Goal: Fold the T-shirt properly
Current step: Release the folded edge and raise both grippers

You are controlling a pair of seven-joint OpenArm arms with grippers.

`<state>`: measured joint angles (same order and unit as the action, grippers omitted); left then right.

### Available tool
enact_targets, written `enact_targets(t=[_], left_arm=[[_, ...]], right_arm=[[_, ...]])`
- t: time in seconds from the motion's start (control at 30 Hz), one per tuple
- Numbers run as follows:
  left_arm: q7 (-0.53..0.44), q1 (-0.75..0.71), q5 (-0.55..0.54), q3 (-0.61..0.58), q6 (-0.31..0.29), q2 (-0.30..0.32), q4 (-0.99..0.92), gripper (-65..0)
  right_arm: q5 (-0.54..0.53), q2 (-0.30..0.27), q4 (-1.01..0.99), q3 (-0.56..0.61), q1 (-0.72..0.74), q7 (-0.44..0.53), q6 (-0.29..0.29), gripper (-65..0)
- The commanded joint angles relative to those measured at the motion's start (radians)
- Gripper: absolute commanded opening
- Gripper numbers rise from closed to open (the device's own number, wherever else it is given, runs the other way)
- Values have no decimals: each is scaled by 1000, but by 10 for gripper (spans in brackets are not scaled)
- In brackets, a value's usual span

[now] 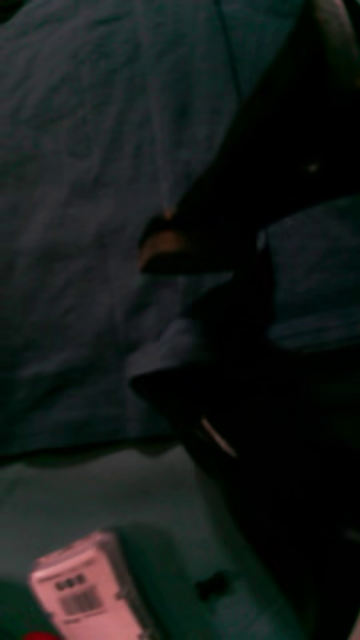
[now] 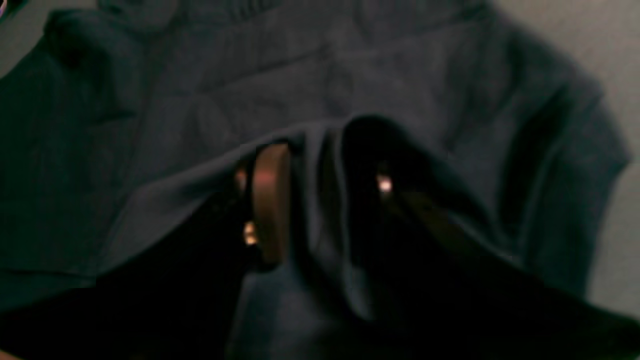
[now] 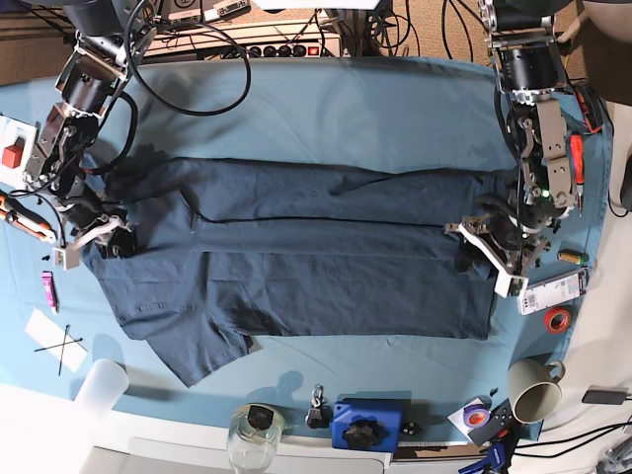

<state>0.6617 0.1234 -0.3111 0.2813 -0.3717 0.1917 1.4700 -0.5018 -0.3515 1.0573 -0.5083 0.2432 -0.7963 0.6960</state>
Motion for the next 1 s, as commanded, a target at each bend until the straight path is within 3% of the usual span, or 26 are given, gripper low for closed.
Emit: enact_targets(t=[0.0,0.23,0.43,0.73,0.87,0.97], left_arm=[[8,29,-10,3,0,9,16,-328],[229,87,-27,21,96,11,64,-328],[334,86,-119,121,100,11,147,-328],[435,-45,-451,269,-57,11,219,-328],[438,-167,-522,284,-116,11,365,-328],[437,-275,-531,284,-128,11,496,-328]], right_arm=[[-44,-29,16,-4,26,-5,2,-426],[-262,-79,29,-28,40,-156,2,-426],[-345,-78,137,-154,39,-264,2,-426],[-369,-84,187,-319,16,-415,2,-425],[-464,-118,187,-320,-4,-600,2,-409],[-537,-151,187,-320,-23,-600,2,-388]])
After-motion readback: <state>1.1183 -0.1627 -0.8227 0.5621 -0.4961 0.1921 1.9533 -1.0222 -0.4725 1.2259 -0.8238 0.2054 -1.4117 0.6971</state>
